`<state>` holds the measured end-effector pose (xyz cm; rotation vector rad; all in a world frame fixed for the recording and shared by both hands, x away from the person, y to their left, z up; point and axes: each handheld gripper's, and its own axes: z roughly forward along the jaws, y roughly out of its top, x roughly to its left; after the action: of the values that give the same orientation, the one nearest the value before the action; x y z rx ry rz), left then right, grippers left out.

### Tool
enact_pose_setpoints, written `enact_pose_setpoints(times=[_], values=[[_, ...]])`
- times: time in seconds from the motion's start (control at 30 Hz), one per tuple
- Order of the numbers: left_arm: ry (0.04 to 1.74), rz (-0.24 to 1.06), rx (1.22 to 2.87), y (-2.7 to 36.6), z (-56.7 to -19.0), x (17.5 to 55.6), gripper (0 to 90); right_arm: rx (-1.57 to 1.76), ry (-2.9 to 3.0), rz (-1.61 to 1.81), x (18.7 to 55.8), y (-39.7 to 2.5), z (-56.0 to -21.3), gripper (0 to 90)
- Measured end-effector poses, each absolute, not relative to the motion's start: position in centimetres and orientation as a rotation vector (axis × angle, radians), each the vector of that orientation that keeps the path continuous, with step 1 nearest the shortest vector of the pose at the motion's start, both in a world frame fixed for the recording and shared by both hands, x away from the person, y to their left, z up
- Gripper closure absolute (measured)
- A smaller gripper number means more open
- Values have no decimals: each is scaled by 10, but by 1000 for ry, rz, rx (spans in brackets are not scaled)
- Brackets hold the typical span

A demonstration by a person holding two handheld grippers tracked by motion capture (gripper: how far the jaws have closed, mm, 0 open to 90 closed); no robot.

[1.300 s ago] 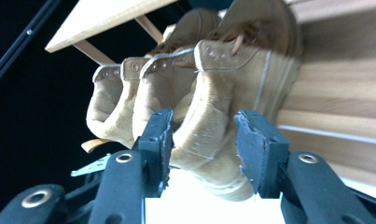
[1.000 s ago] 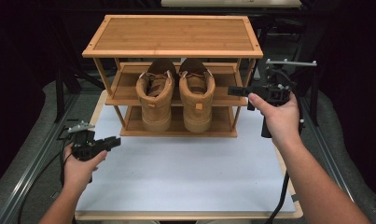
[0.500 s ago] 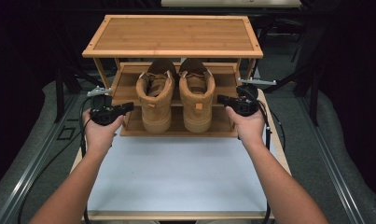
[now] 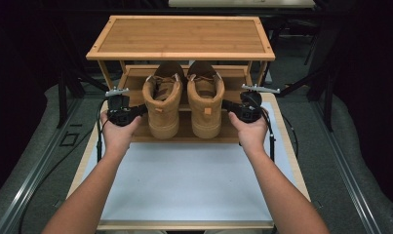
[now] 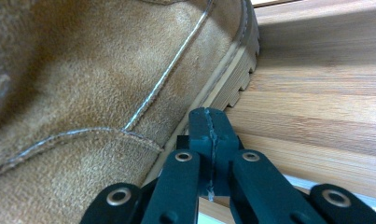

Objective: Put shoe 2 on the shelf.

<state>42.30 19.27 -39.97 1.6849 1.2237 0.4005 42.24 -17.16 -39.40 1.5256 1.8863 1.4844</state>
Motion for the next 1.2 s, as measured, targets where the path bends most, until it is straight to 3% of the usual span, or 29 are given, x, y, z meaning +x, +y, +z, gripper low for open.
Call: enact_pose_setpoints(times=[0.57, 0.87, 1.03, 1.2], values=[[1249, 365, 1682, 183, -396, 423, 900, 1610, 1859, 1554, 417, -155, -394, 900], [1240, 348, 1686, 185, -399, 421, 900, 1539, 1880, 1428, 412, -150, -391, 900], [1153, 296, 1716, 193, -394, 400, 900, 1472, 1925, 1499, 398, -158, -387, 900], [1099, 351, 1794, 192, -394, 376, 900, 1429, 2003, 1465, 374, -162, -392, 900]])
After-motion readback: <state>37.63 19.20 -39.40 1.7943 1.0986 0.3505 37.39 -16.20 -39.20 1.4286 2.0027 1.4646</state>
